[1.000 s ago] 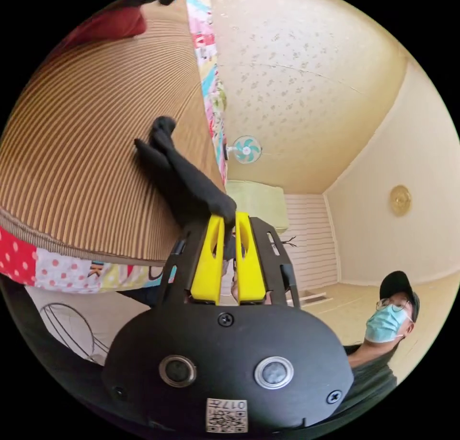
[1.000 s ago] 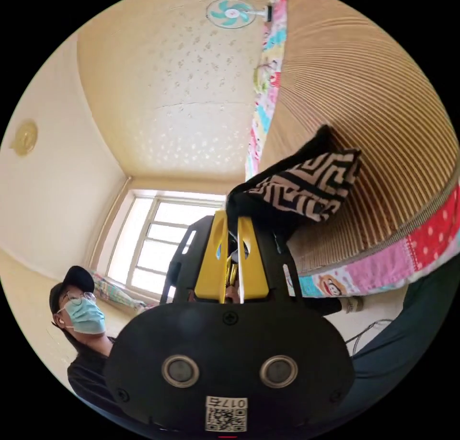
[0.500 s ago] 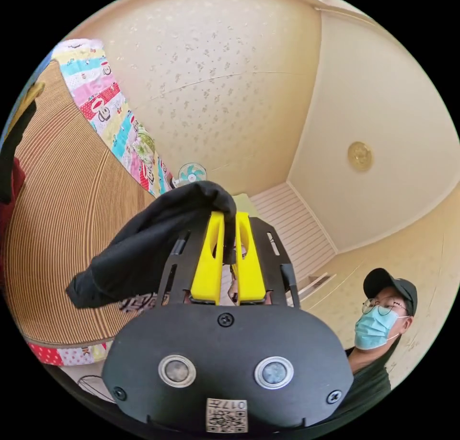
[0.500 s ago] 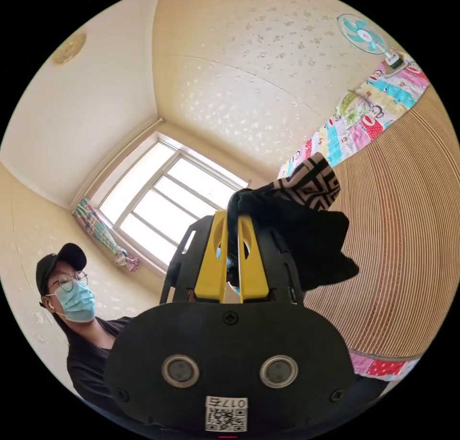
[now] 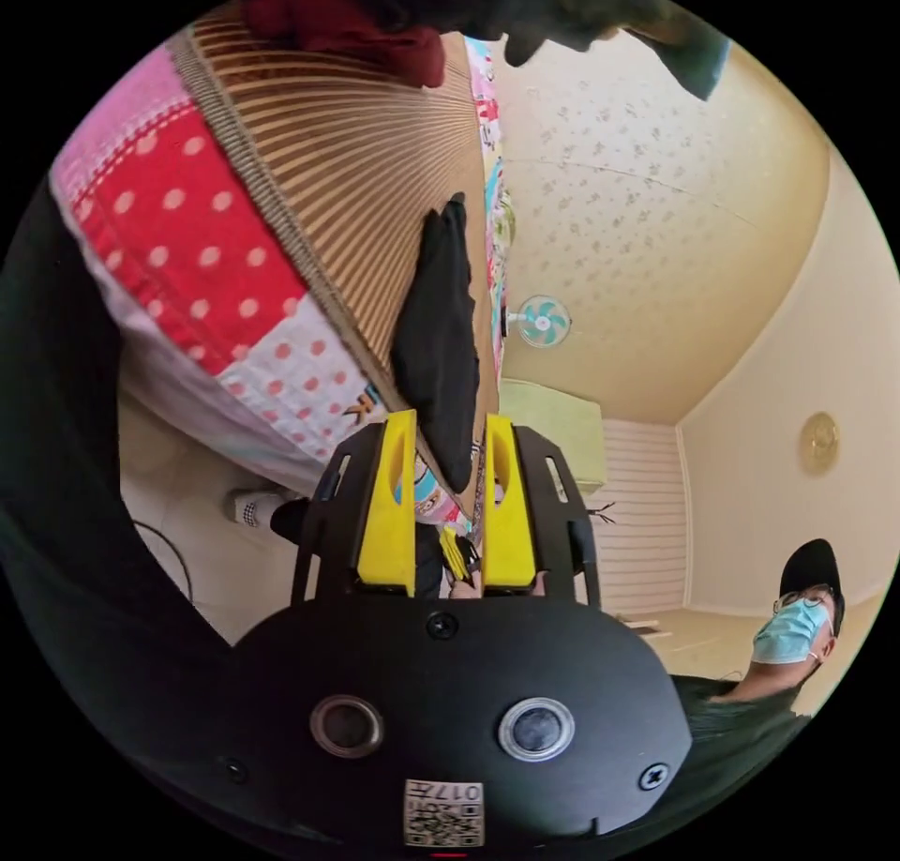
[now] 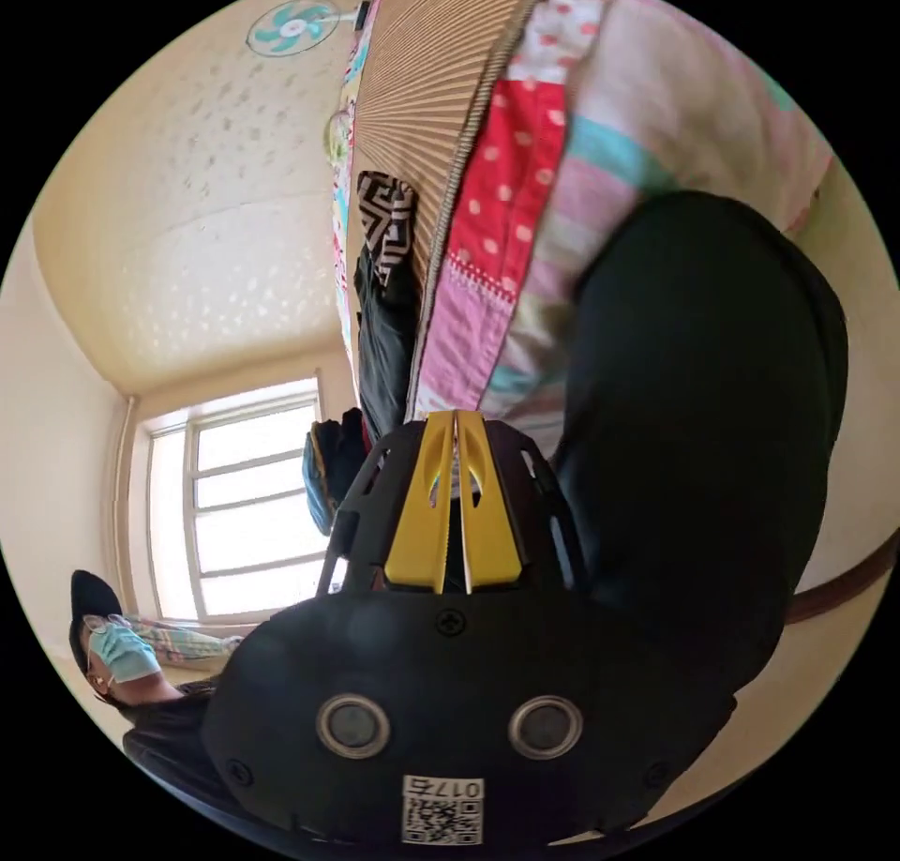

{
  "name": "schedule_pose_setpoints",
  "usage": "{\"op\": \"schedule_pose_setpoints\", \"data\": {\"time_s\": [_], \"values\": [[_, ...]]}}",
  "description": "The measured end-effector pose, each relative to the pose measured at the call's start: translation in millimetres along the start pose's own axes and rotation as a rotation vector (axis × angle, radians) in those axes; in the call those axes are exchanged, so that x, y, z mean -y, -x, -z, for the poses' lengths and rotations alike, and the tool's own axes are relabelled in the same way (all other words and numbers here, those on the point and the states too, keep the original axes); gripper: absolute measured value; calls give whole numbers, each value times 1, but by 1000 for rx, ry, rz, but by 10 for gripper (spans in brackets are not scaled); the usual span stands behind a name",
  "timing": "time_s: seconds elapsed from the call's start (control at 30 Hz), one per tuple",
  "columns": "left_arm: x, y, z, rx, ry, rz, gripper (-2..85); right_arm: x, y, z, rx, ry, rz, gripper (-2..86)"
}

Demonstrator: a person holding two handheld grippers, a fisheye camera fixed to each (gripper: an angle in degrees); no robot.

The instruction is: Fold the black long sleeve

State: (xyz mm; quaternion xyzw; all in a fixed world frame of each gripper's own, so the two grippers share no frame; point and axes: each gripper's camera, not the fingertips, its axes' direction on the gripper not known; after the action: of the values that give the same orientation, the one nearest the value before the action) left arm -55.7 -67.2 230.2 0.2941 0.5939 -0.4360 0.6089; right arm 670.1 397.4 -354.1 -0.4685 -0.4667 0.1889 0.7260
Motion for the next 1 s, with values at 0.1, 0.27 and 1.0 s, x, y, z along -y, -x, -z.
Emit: {"op": "schedule_pose_setpoints", "data": {"time_s": [0.1,0.27,1.0], "values": [[7,-13,-4,134,-20,-72,130,-5,41,-7,-111,-37,168,6],[35,-26,-38,244,-45,-96,118,5,156,-69,-316,-51,596,5],[-92,-203,-366,137,440,-760,40,-32,61,-68,-242,103,486,9]]}}
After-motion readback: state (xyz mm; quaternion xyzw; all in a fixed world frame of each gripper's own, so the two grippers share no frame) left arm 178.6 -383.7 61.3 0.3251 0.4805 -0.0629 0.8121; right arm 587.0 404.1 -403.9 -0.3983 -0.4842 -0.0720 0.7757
